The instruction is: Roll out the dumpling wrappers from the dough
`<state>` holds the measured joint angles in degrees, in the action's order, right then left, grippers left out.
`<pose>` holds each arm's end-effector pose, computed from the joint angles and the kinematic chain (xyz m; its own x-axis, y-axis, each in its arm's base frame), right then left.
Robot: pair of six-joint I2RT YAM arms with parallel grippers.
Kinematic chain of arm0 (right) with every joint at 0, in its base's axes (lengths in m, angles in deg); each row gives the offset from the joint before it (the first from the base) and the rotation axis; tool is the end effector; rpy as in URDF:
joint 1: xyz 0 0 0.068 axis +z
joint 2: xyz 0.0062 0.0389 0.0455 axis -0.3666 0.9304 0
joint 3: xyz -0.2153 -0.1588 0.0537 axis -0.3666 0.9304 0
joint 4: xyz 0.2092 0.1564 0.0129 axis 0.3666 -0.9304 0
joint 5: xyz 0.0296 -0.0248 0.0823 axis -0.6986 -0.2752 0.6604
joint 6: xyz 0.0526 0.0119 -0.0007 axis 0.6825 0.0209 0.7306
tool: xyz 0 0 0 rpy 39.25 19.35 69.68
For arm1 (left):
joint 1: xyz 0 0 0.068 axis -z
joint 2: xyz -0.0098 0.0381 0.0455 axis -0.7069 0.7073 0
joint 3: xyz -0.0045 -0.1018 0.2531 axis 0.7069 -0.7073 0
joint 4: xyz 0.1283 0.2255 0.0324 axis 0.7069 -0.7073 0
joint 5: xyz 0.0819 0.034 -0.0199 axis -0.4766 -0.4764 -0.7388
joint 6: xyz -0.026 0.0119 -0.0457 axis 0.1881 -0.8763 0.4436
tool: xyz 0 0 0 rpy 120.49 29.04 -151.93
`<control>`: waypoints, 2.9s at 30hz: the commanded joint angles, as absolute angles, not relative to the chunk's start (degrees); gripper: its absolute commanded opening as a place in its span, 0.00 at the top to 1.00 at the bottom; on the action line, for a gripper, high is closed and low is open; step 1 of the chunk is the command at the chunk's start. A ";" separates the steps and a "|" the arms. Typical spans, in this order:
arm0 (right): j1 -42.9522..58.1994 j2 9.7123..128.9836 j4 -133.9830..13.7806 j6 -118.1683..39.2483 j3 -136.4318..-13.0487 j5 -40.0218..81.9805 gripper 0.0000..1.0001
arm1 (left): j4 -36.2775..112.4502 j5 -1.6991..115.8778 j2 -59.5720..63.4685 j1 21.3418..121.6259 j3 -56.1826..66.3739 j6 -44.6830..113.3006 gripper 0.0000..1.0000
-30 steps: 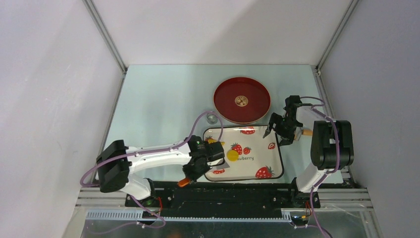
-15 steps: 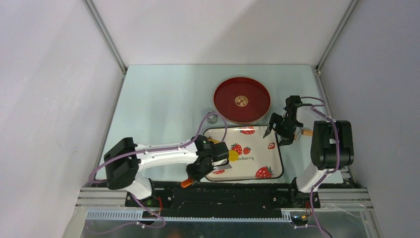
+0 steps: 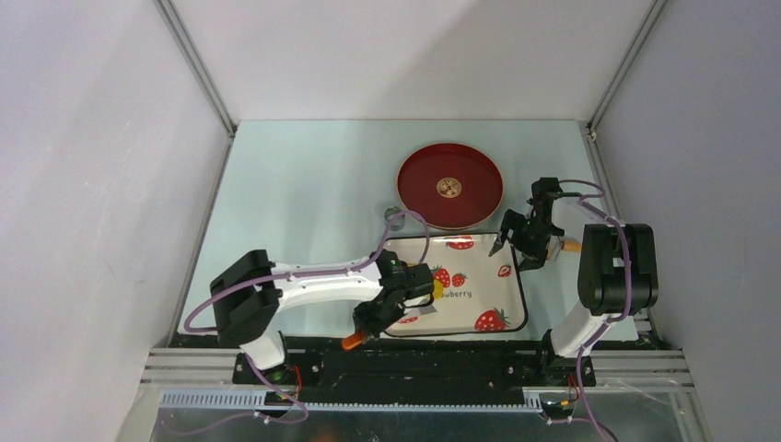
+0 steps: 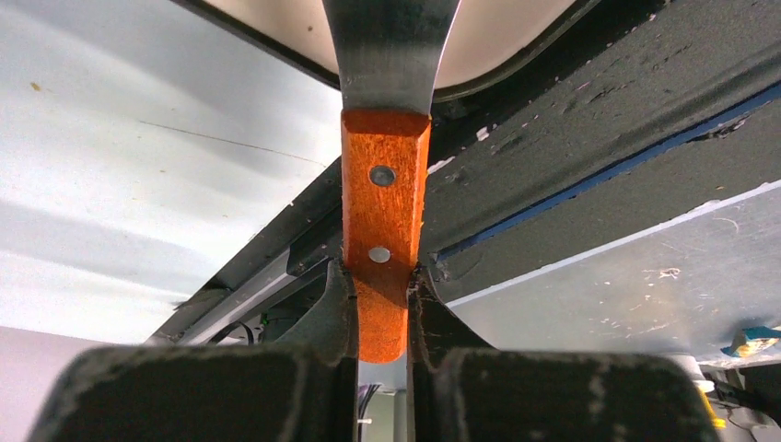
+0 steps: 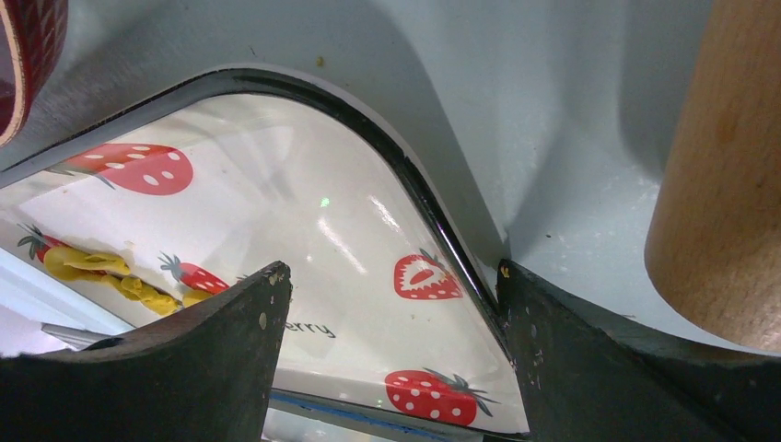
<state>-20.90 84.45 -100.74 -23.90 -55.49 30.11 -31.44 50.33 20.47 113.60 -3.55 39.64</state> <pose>0.2919 0.0134 0.1585 -0.9344 0.3545 -0.0357 0.3249 0.8889 0.3229 0.0957 -0.2470 0.1961 -0.6160 0.7756 0.1378 0.7843 0.6202 0.0148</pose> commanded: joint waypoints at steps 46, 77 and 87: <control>-20.23 85.94 -101.42 -24.88 -53.27 35.05 0.15 | -27.71 51.94 24.25 111.41 -0.85 41.07 1.00; -20.19 84.80 -102.03 -25.09 -52.57 36.09 0.16 | -27.17 50.19 31.22 109.15 8.09 41.62 1.00; -20.81 82.72 -102.69 -25.01 -52.65 37.15 0.13 | -24.14 45.34 28.07 109.15 9.02 42.50 1.00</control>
